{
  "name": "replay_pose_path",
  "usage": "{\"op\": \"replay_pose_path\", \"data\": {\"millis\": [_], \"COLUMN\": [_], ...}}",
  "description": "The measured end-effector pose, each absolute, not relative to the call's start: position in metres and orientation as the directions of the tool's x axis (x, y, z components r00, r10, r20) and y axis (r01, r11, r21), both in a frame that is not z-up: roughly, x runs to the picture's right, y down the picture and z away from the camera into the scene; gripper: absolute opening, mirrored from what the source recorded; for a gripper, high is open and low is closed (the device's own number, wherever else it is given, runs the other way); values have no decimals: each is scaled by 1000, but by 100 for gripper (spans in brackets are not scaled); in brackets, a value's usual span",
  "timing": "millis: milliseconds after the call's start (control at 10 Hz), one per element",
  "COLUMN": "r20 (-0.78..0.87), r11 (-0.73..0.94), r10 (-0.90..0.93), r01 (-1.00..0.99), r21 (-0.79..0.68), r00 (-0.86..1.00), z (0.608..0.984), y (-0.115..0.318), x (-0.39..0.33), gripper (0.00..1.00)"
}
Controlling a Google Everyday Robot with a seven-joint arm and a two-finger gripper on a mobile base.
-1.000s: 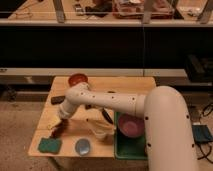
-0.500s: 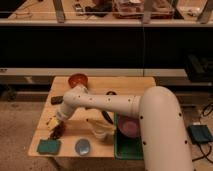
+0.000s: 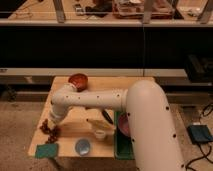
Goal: Place grapes in metal cup
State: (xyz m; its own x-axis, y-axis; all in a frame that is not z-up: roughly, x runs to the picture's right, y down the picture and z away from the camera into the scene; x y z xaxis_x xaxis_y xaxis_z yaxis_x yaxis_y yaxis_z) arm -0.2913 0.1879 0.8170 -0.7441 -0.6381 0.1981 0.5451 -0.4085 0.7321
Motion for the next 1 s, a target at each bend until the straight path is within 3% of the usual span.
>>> {"op": "replay_pose_path", "data": {"millis": [300,1000], "r20": [174,-21], "r11": [-379,-253], "r10": [-680,-881], "r01": [544,432], "r21": [749,866], "r00": [-712,-473], "z": [804,692], "y": [175,49], "x": [-285,-224], "gripper": [0,0]}}
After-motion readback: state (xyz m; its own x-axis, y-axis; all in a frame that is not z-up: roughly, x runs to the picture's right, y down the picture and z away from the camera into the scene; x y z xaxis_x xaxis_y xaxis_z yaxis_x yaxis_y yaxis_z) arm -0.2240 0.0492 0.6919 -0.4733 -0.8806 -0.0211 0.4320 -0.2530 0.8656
